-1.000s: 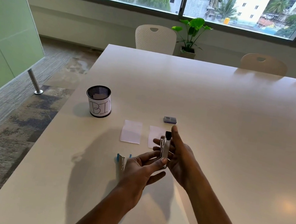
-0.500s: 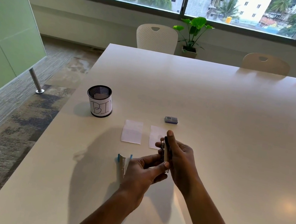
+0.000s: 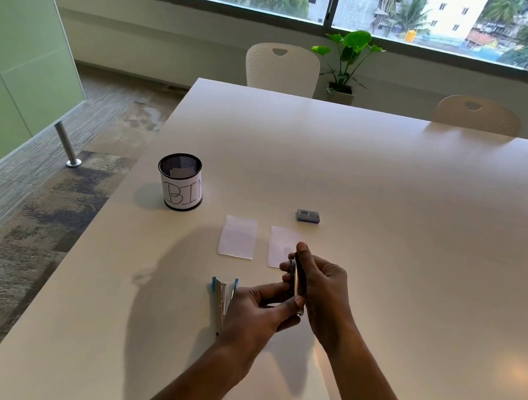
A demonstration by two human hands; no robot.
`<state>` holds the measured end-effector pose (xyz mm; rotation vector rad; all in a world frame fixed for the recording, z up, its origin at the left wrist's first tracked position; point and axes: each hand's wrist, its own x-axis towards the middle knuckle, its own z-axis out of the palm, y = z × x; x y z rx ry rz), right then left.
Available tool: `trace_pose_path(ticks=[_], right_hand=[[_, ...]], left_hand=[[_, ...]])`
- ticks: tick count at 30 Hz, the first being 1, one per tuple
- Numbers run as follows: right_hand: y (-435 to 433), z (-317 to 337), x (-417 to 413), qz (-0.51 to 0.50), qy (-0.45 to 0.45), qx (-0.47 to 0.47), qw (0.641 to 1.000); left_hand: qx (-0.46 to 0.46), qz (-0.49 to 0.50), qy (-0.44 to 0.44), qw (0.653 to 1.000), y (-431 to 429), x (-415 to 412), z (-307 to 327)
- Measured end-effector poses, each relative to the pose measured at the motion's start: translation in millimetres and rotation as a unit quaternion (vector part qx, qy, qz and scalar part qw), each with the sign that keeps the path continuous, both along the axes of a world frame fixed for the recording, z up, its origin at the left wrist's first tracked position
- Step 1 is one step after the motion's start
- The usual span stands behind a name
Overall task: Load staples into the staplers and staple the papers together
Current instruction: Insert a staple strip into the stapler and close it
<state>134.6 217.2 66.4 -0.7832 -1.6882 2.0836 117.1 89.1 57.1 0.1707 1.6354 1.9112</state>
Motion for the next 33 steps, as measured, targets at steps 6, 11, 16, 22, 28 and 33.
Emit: trace_pose_path(ticks=[6,11,16,22,28,33], right_hand=[[5,-2,1,0.033,-0.043,0.113,0.992],[10,4,3,-0.009,-0.082,0.294,0.952],[10,7,-3,0.005,-0.111,0.453,0.884],[11,-2,-14,0.026,-0.17,0.519,0.837],[7,-21,-16,0.016,-0.209,0.521,0.828],[5,-34,-14,-0.002,-0.219,0.526,0.822]], left_hand=[[0.01,-0.032,-0.005,0.999,-2,-10,-2],[-0.072,-0.117,0.192,0.972,-6,-26,-5],[-0.257,-0.165,0.433,0.848,-1,-48,-8],[-0.319,-0.199,0.541,0.753,1,-70,-10],[-0.389,-0.203,0.567,0.697,7,-73,-17],[-0.421,-0.208,0.556,0.686,10,-73,-24]])
